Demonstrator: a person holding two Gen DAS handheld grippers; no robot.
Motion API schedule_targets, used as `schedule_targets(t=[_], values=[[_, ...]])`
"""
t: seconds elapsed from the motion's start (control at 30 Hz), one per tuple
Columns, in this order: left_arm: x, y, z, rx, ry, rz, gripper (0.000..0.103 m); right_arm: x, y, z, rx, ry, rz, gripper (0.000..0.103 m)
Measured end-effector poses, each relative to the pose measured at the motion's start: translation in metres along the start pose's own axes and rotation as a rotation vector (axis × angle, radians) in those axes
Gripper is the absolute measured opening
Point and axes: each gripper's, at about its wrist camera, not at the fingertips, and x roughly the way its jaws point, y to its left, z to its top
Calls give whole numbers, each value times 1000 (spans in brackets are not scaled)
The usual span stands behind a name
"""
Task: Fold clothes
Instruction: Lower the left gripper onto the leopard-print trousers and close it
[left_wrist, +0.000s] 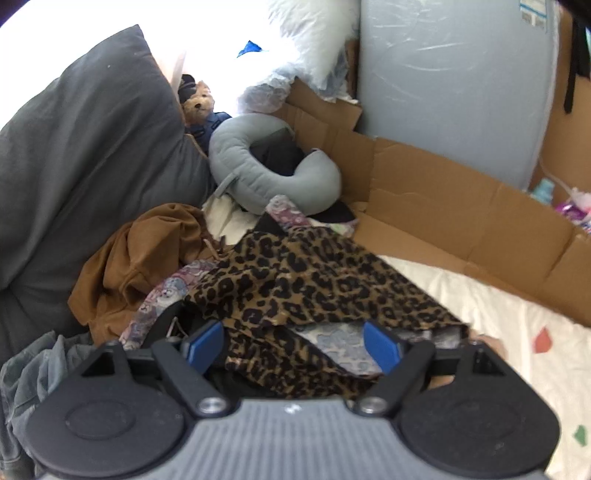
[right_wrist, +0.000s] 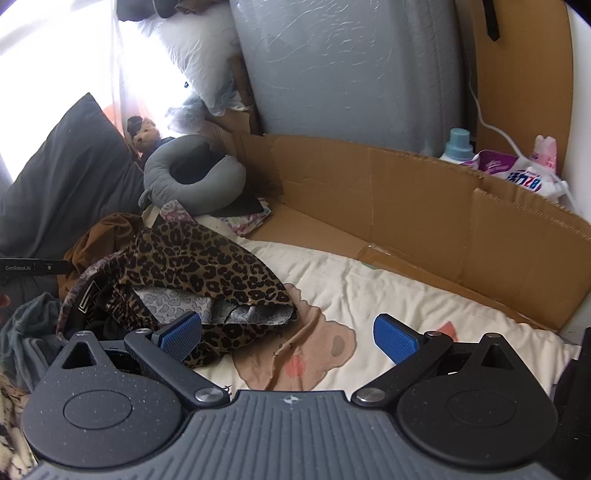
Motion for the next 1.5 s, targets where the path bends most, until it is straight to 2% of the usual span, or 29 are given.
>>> schedule_targets(t=[0.17,0.33,0.53,0.7,0.83,1.0,1.13,1.2,1.4,1.5], values=[[28,-1,-9,60,-12,23,85,25,2,-19,-24,12,1,102],[59,-11,-20,168,-15,15,85,46,1,-40,-42,21,33,102],[95,-21,-36,282,-17,21,85,67,18,-61,-166,49,34,102],[124,-21,-41,319,-10,66,85,76,23,-70,-177,57,31,102],[146,-16,-45,300,-12,113,85,81,24,-74,-188,54,8,102],[159,-17,-43,331,-50,131,86,87,22,-77,-180,69,4,102],[163,-21,-42,361,-120,141,84,93,22,-77,-173,69,-1,102],[162,-24,-43,387,-164,160,82,96,23,-76,-171,67,0,102],[156,-31,-44,363,-234,161,70,100,29,-72,-192,56,11,102],[152,-32,-45,339,-247,135,54,102,32,-70,-203,53,22,102]])
